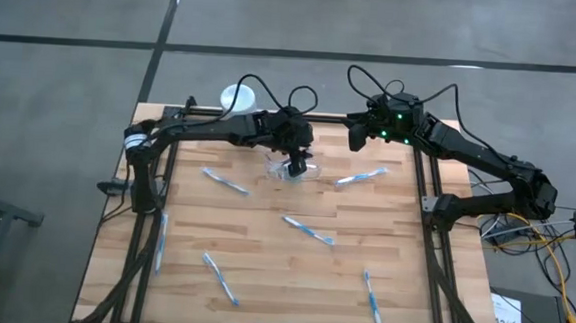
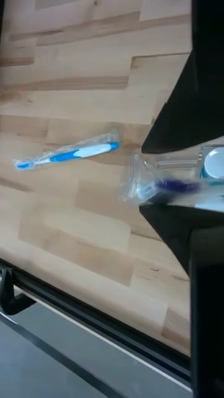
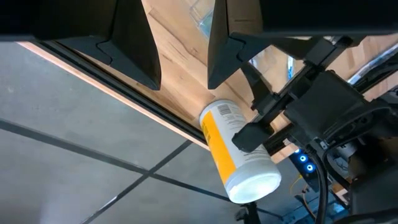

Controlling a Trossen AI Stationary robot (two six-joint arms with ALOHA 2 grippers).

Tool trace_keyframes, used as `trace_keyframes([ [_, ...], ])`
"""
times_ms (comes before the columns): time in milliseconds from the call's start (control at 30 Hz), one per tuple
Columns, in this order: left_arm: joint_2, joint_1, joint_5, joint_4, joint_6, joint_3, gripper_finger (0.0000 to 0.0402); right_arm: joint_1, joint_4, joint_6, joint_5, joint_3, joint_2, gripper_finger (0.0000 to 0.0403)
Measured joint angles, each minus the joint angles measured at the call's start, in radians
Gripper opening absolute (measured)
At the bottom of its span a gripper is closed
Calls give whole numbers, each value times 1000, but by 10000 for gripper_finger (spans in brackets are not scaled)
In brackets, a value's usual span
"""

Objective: Pick & Place toothbrushing station
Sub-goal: Put the violet toothbrush into the left of the transparent organizer

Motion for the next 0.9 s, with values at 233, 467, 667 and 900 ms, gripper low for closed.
trace_keyframes([
  [233, 0, 0, 0, -1, -1, 5, 55, 0, 0, 0, 0, 0, 0, 128],
  [467, -2, 0, 0, -2, -1, 15, 41, 0, 0, 0, 0, 0, 0, 128],
  [667, -29, 0, 0, -11, -18, 13, 39, 0, 0, 0, 0, 0, 0, 128],
  [900, -77, 0, 0, -13, -70, 12, 22, 0, 0, 0, 0, 0, 0, 128],
])
